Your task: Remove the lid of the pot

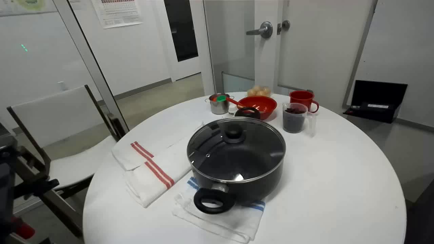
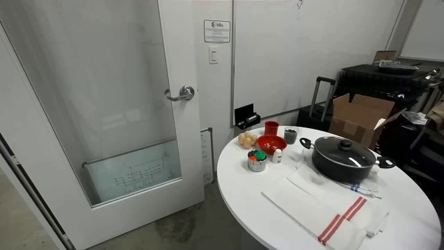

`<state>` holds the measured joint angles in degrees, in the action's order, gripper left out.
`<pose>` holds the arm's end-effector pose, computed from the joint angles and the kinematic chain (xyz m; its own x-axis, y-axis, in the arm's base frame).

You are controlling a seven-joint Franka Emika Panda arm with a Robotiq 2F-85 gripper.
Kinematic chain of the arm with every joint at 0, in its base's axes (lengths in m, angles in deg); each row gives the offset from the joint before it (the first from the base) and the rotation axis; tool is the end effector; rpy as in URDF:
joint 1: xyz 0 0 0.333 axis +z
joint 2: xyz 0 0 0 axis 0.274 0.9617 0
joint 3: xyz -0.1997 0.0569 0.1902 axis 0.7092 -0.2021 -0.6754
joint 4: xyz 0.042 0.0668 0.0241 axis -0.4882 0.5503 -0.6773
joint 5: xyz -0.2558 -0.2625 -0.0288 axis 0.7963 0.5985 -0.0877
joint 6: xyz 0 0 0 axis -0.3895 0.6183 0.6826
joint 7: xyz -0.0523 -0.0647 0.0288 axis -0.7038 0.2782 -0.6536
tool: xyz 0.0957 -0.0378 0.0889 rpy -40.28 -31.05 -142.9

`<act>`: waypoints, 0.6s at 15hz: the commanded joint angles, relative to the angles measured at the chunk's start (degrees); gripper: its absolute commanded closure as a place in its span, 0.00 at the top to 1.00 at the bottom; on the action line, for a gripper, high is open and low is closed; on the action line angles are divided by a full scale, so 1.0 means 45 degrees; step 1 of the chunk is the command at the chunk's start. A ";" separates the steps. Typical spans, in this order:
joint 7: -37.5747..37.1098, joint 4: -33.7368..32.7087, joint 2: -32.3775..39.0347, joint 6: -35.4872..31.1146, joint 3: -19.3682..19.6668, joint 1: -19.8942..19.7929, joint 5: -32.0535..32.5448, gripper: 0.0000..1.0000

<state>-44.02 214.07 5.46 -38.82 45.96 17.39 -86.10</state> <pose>0.3002 0.1063 0.3857 0.9849 -0.1705 0.0312 -0.1728 -0.9527 0.2498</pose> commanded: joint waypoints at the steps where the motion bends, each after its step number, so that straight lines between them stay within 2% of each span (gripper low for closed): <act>1: -0.0156 -0.0014 0.0069 0.0019 0.0245 0.0264 0.0176 1.00; 9: -0.0049 -0.0015 0.0125 -0.0001 0.0304 0.0251 0.0212 1.00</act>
<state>-44.02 214.07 5.47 -38.83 46.03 17.44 -86.10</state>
